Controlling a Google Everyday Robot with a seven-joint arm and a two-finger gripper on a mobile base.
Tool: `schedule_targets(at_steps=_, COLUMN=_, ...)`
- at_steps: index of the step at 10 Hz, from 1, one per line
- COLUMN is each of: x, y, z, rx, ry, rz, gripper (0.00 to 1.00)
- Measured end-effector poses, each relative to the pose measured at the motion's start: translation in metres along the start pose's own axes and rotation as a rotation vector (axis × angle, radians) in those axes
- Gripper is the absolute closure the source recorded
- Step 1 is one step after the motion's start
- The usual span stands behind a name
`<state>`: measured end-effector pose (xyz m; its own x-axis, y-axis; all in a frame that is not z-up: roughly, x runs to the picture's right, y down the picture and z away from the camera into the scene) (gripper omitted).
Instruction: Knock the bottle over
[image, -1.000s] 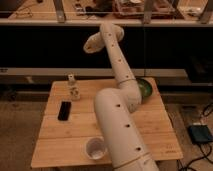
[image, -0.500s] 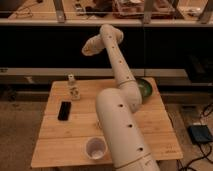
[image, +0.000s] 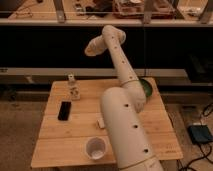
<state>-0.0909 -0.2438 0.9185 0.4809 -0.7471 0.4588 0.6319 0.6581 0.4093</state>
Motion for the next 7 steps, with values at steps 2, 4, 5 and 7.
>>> schedule_targets(at_steps=2, x=-0.003, y=0.009, z=-0.008, rx=-0.022, ry=-0.014, rz=-0.005, gripper=0.97)
schedule_targets(at_steps=4, x=-0.009, y=0.019, z=-0.025, rx=-0.047, ry=-0.035, rz=-0.009, gripper=0.97)
schedule_targets(at_steps=5, x=-0.013, y=0.024, z=-0.035, rx=-0.060, ry=-0.043, rz=-0.020, gripper=0.97)
schedule_targets(at_steps=7, x=-0.021, y=0.029, z=-0.050, rx=-0.073, ry=-0.043, rz=-0.045, gripper=0.97)
